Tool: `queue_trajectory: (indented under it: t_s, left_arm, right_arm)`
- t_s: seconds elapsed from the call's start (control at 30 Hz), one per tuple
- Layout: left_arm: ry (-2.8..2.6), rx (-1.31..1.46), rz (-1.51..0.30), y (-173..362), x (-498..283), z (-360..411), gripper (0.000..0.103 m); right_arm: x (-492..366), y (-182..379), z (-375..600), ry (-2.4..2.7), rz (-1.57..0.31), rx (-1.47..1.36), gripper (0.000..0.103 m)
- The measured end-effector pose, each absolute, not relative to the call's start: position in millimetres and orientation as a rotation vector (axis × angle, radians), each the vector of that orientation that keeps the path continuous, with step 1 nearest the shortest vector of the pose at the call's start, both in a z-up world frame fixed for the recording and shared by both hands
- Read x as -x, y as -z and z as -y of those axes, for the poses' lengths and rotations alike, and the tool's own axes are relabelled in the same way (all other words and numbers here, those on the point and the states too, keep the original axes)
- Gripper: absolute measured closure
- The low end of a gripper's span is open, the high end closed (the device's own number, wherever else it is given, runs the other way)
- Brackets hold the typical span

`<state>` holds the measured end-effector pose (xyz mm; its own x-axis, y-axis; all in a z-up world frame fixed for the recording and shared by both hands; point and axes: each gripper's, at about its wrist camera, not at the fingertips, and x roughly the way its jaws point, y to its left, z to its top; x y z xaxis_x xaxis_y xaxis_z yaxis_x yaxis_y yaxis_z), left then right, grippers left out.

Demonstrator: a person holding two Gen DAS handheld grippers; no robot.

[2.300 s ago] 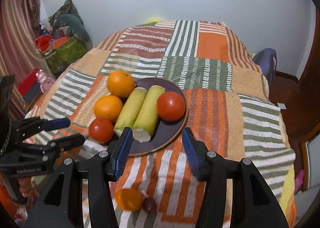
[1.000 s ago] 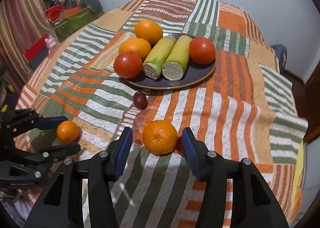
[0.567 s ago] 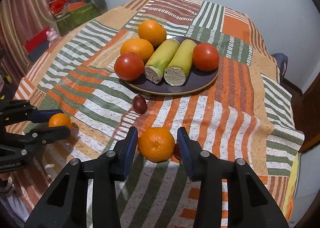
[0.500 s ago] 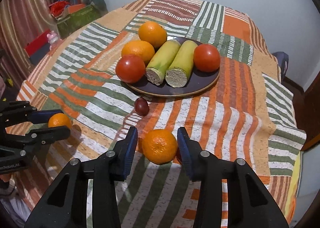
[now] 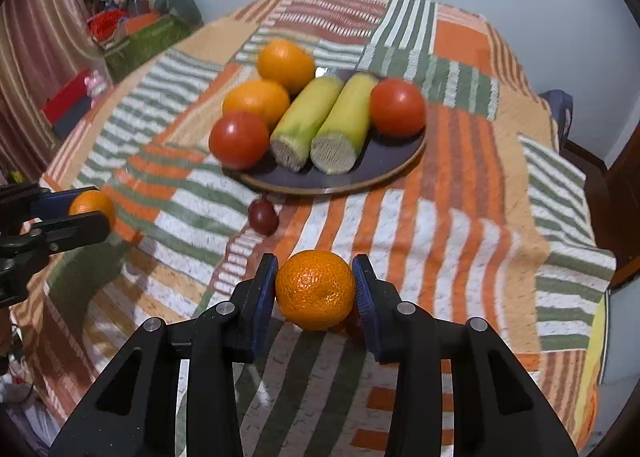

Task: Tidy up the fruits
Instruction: 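Lower both mandarins onto the plate beside the oranges and open both tools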

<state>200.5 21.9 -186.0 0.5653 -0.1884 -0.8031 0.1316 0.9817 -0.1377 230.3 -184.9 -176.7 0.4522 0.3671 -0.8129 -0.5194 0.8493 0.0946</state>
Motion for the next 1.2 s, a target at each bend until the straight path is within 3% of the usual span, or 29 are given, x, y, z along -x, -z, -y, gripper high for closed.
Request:
queue_trajectory:
  t_s: [0.57, 1.2]
  left_arm:
    - [0.209, 0.046, -0.878, 158.6, -295.5, -7.3, 0.070]
    - [0.185, 0.017, -0.925, 196.8, -373.7, -12.0, 0.070]
  right_arm:
    - [-280.8, 115.0, 180.7, -0.555, -0.780, 0.116, 0.068]
    - [-351.0, 155.1, 149.9, -0.573, -0.862, 0.100, 0.068]
